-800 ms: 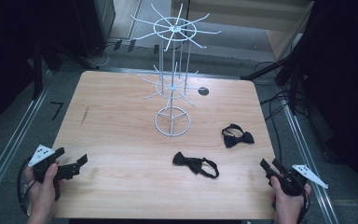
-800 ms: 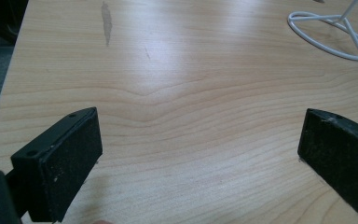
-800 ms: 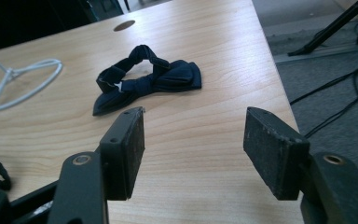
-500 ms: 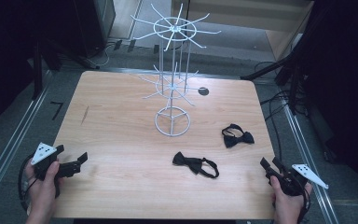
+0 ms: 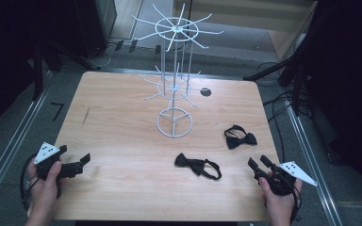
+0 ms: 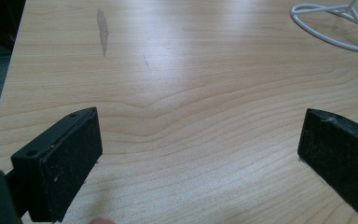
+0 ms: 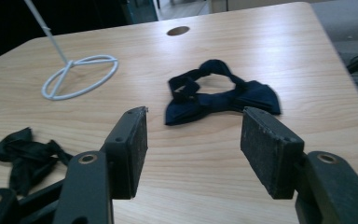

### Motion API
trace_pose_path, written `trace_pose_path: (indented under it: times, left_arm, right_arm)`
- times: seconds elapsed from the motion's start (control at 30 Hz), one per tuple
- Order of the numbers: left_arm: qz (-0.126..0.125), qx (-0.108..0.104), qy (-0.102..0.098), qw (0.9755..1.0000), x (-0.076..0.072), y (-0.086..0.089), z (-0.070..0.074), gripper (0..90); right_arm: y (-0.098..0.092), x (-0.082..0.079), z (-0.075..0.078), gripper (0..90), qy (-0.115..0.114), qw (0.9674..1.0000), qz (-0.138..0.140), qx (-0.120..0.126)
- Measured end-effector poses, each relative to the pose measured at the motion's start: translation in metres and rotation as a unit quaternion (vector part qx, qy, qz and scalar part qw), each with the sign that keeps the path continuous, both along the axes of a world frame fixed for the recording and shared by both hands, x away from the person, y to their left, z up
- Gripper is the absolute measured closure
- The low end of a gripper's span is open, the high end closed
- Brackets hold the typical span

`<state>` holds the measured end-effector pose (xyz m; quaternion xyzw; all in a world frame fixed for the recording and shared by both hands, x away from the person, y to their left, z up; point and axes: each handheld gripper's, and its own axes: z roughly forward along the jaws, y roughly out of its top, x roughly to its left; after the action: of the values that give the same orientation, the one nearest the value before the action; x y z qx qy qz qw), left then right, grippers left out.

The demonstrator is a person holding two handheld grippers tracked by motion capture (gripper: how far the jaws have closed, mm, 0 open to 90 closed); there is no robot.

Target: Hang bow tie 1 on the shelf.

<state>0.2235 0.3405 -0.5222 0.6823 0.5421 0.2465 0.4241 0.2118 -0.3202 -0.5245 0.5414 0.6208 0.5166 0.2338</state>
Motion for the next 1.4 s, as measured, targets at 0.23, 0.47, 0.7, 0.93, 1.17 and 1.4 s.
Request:
trace_pose_path:
  times: [0.23,0.47,0.7,0.93,1.17,1.4]
  left_arm:
    - [0.003,0.001,-0.001,1.0,-0.001,0.0,0.0,0.1]
    - [-0.001,0.001,0.004,1.0,0.0,0.0,0.0,0.2]
    - [-0.001,0.001,0.004,1.0,0.0,0.0,0.0,0.1]
    - [-0.003,0.002,0.005,1.0,0.001,0.0,0.0,0.1]
    - [-0.003,0.002,0.005,1.0,0.001,0.0,0.0,0.1]
    - [-0.003,0.002,0.006,1.0,0.001,0.0,0.0,0.1]
  right_arm:
    - [0.018,0.0,0.003,46.1,0.008,0.9997,0.023,-0.002]
    - [0.04,-0.001,0.004,48.5,0.023,0.9991,0.036,-0.008]
    - [0.046,0.001,0.002,50.6,0.028,0.9986,0.042,-0.013]
    - [0.055,0.001,-0.001,53.6,0.044,0.9976,0.052,-0.016]
    - [0.067,0.003,-0.005,56.1,0.058,0.9953,0.072,-0.029]
    - [0.077,0.005,-0.01,58.5,0.079,0.9925,0.085,-0.039]
